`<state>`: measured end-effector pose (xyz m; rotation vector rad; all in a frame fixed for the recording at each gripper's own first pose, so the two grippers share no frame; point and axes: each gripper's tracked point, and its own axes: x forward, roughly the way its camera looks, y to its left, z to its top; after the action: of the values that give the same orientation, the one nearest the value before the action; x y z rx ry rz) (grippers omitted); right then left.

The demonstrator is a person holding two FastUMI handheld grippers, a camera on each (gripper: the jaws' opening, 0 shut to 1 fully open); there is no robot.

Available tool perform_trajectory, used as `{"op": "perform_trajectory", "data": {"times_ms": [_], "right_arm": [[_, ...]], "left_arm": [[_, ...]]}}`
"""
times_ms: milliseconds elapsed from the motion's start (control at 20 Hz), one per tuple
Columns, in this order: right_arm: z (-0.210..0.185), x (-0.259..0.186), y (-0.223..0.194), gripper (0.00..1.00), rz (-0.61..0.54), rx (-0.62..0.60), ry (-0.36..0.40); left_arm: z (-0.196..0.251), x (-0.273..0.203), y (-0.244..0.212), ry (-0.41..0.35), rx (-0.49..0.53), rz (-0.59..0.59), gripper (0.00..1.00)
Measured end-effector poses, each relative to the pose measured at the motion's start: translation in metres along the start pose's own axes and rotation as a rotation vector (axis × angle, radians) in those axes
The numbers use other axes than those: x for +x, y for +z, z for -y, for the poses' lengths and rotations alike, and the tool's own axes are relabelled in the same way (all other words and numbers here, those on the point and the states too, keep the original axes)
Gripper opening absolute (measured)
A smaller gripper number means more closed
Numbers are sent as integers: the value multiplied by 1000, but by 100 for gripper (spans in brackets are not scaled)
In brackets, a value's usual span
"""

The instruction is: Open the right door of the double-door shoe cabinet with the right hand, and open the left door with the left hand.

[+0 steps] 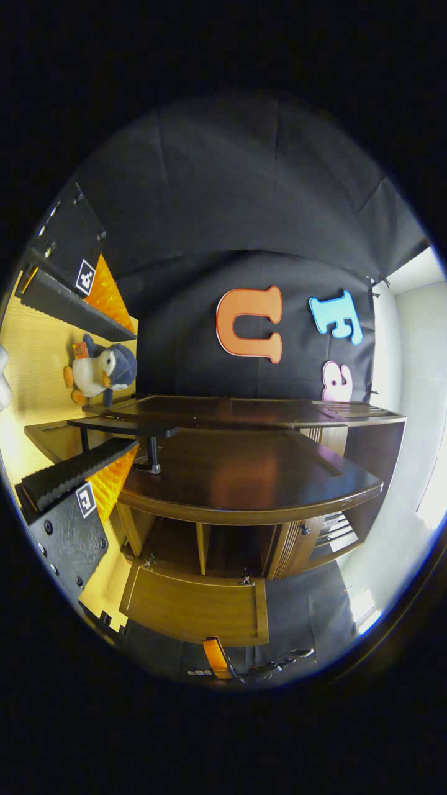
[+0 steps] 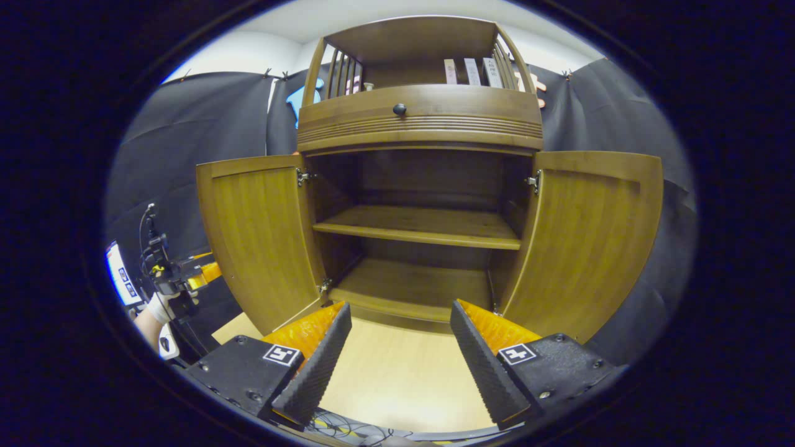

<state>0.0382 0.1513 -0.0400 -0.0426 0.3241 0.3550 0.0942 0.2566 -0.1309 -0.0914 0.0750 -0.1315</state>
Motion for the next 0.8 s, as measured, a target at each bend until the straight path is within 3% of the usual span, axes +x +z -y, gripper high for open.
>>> {"op": "perform_trajectory", "data": {"times_ms": [50,100,150,200,250,300,450,550,800], "right_arm": [[0,0,0,100,2,5,1],[0,1,0,100,5,10,1],[1,3,1,100,10,15,1],[3,4,2,100,15,17,-2],[6,6,5,100,23,21,-7],[8,8,8,100,29,27,-12],[15,8,11,100,40,42,-26],[19,7,13,100,49,50,-34],[35,1,20,100,80,56,-67]], "left_arm": [[-3,-6,3,28,3,-3,100],[-4,-11,6,55,13,-8,82],[-6,-17,10,84,23,-10,100],[-5,-22,16,109,24,-14,100],[3,-25,22,115,24,-18,84],[14,-29,33,123,29,-6,95],[31,-38,67,184,82,14,94],[48,-40,92,186,120,29,93],[93,-42,141,210,86,88,94]]}}
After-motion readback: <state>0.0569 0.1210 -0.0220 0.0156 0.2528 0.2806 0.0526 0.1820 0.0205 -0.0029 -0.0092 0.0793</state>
